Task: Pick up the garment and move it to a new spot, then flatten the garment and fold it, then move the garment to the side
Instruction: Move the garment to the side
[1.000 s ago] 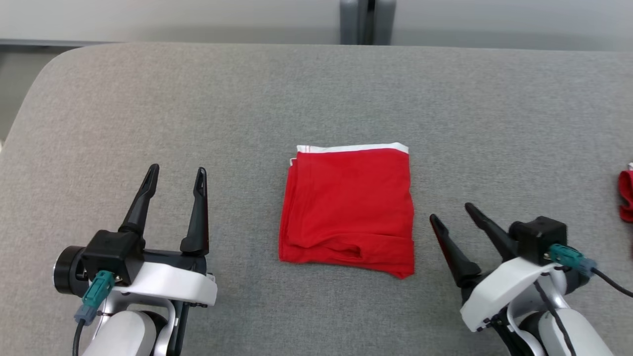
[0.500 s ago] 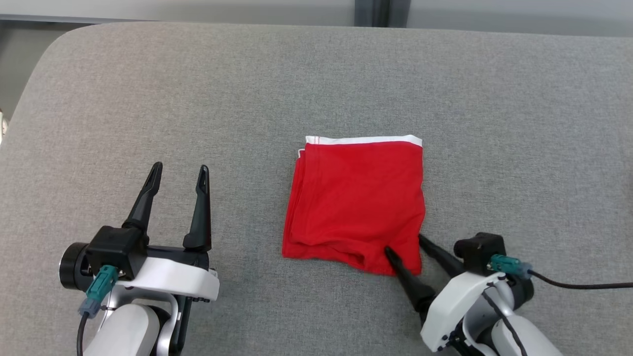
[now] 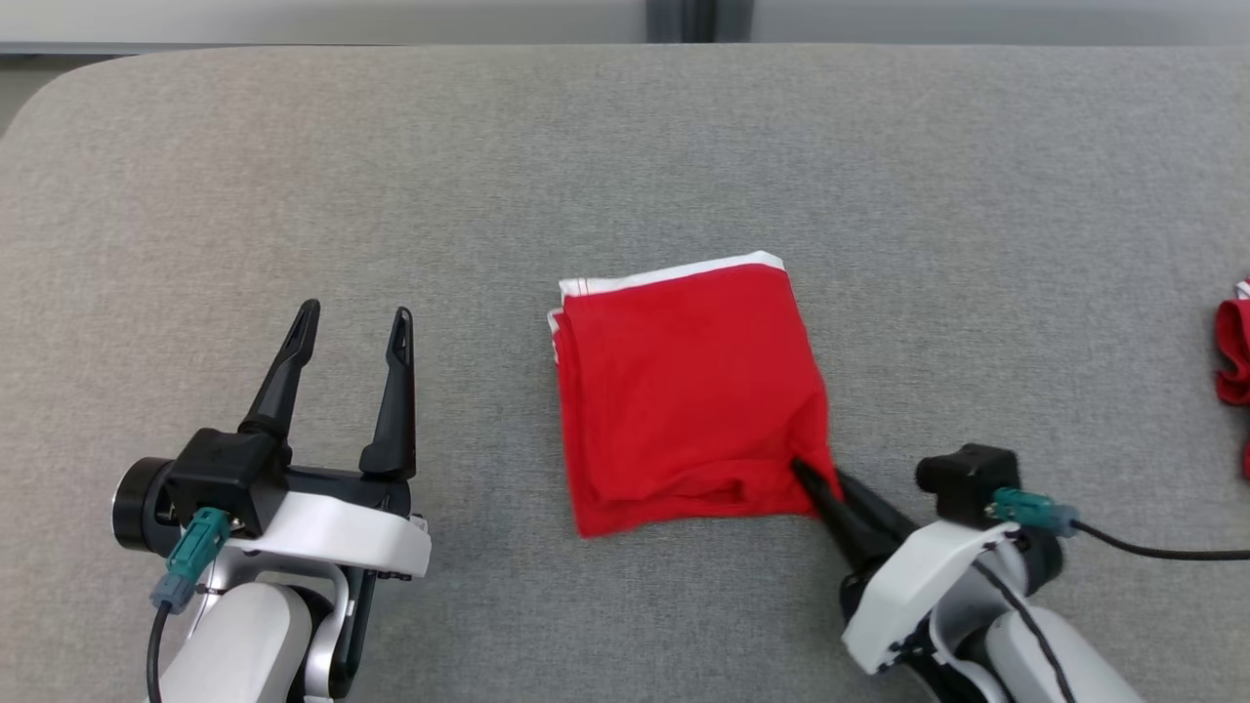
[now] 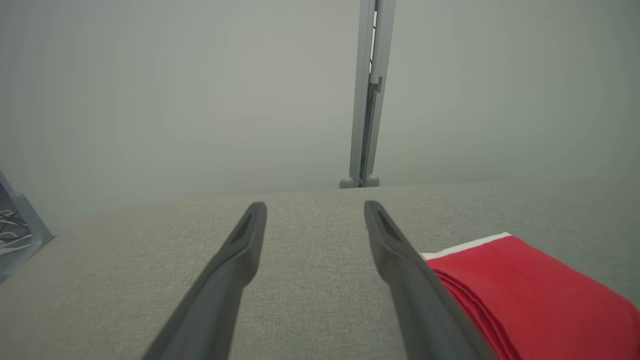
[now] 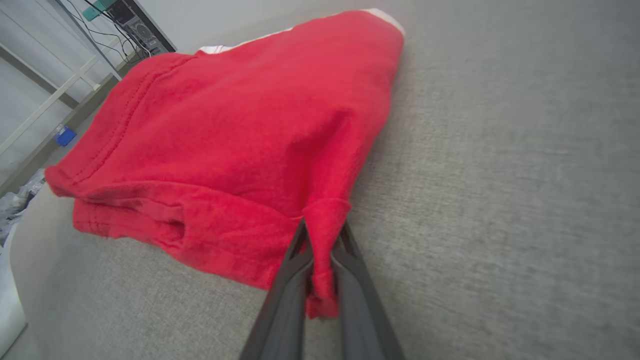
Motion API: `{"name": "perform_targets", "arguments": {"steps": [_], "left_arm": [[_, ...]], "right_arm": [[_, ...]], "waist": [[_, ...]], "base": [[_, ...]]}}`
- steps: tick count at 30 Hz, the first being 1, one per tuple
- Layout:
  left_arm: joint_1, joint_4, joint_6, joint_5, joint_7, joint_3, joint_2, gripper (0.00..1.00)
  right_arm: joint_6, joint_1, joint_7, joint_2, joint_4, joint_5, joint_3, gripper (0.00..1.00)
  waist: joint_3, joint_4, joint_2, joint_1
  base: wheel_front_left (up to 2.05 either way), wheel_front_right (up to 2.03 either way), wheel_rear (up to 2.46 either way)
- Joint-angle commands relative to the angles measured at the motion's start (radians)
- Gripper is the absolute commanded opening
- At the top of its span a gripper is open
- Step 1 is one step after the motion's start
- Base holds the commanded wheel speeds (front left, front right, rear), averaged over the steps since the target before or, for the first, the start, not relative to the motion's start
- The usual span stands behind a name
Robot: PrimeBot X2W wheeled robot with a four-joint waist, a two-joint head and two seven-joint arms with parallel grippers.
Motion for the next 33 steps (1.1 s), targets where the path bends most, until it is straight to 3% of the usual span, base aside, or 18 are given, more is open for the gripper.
{"name": "perform_targets", "arguments": {"steps": [1,6,11,17,24,33], "left_arm": [[-0.011,-0.001,-0.001,-0.001,-0.002,0.002,0.007,1.00],[-0.025,-0.016,-0.006,0.005,-0.005,0.003,0.015,1.00],[-0.043,-0.048,-0.005,0.021,0.014,-0.005,0.040,1.00],[-0.075,-0.084,-0.013,0.036,0.053,-0.013,0.068,1.00],[-0.118,-0.111,-0.020,0.051,0.094,-0.021,0.092,1.00],[-0.138,-0.123,-0.021,0.057,0.100,-0.032,0.093,1.00]], "right_arm": [[0.000,-0.010,-0.003,-0.020,-0.007,-0.003,-0.012,0.00],[0.000,0.003,0.025,-0.090,-0.080,-0.058,-0.058,0.00],[0.000,0.053,0.090,-0.176,-0.211,-0.114,-0.117,0.00],[0.000,0.034,0.123,-0.266,-0.266,-0.107,-0.170,0.00],[0.000,-0.125,0.097,-0.392,-0.195,-0.070,-0.147,0.00],[0.000,-0.214,0.087,-0.518,-0.108,0.022,-0.162,0.00]], "waist": [[0.002,-0.009,0.0000,0.0000],[0.015,-0.065,0.0000,0.0000],[0.042,-0.171,0.0000,0.0000],[0.081,-0.282,0.0000,0.0000],[0.131,-0.364,0.0000,0.0000],[0.178,-0.372,0.0000,0.0000]], "base": [[0.00,0.00,0.00],[0.00,0.00,0.00],[0.00,0.00,0.00],[0.00,0.00,0.00],[0.00,0.00,0.00],[0.00,0.00,0.00]]}}
